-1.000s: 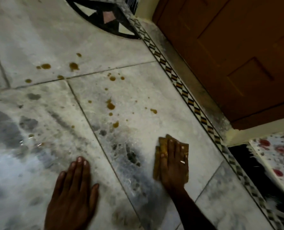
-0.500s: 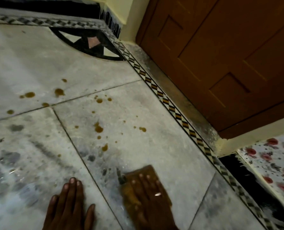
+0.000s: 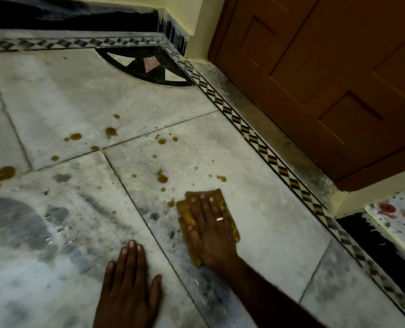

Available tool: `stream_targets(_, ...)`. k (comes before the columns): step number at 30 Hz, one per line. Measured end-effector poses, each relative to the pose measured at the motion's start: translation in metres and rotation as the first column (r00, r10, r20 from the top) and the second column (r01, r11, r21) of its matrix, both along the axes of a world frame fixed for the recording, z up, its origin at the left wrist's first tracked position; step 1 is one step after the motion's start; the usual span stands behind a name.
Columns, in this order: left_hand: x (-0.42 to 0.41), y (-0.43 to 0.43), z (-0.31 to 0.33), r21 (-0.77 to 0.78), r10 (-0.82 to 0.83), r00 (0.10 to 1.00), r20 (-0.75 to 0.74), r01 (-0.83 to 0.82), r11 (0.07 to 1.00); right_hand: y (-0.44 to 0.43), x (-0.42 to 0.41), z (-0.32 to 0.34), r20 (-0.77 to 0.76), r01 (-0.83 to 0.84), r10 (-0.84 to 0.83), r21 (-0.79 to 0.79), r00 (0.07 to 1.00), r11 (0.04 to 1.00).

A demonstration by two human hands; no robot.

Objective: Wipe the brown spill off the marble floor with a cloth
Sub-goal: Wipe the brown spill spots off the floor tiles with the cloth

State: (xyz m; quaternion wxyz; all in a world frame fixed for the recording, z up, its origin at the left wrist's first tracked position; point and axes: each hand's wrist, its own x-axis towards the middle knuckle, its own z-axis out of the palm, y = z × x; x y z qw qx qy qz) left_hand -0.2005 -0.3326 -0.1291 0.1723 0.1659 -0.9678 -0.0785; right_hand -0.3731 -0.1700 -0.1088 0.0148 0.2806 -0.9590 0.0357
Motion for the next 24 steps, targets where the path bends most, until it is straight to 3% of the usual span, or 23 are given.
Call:
stream_targets(4, 0.005, -0.006, 0.000, -0.022, -0.057, 0.998, 0.023, 0.058, 0.998, -0.018, 0.062, 0.003, 0.008, -0.165, 0.165, -0.034, 0.986, 0.986)
stream_targets(6, 0.008, -0.009, 0.004, 0.045, -0.092, 0.992, 0.087, 0.088, 0.995, -0.018, 0.082, 0.002, 0.064, -0.205, 0.214, -0.121, 0.975, 0.971)
stream_targets(8, 0.015, -0.013, 0.011, 0.127, -0.098, 0.981, 0.165, 0.077, 0.989, -0.009, 0.089, 0.008, 0.208, -0.033, 0.122, -0.389, 0.970, 0.921)
stream_targets(10, 0.026, -0.016, 0.016, 0.181, -0.102, 0.972, 0.210, 0.064, 0.981, 0.010, 0.084, 0.017, 0.336, 0.214, -0.029, -0.526, 0.941, 0.823)
stream_targets(12, 0.040, -0.015, 0.018, 0.229, -0.117, 0.962, 0.247, 0.060, 0.972, 0.031, 0.080, 0.029, 0.311, 0.183, -0.020, -0.505, 0.950, 0.844)
stream_targets(14, 0.048, -0.012, 0.019, 0.260, -0.136, 0.953, 0.270, 0.063, 0.963, 0.045, 0.085, 0.035, 0.223, -0.051, 0.152, -0.402, 0.963, 0.914)
stream_targets(17, 0.046, -0.006, 0.023, 0.265, -0.161, 0.946, 0.283, 0.084, 0.961, 0.052, 0.097, 0.031, 0.171, -0.324, 0.358, -0.198, 0.918, 0.925)
stream_targets(24, 0.026, 0.004, 0.056, 0.205, -0.225, 0.939, 0.260, 0.174, 0.963, 0.047, 0.088, 0.030, 0.217, -0.343, 0.367, -0.140, 0.905, 0.929)
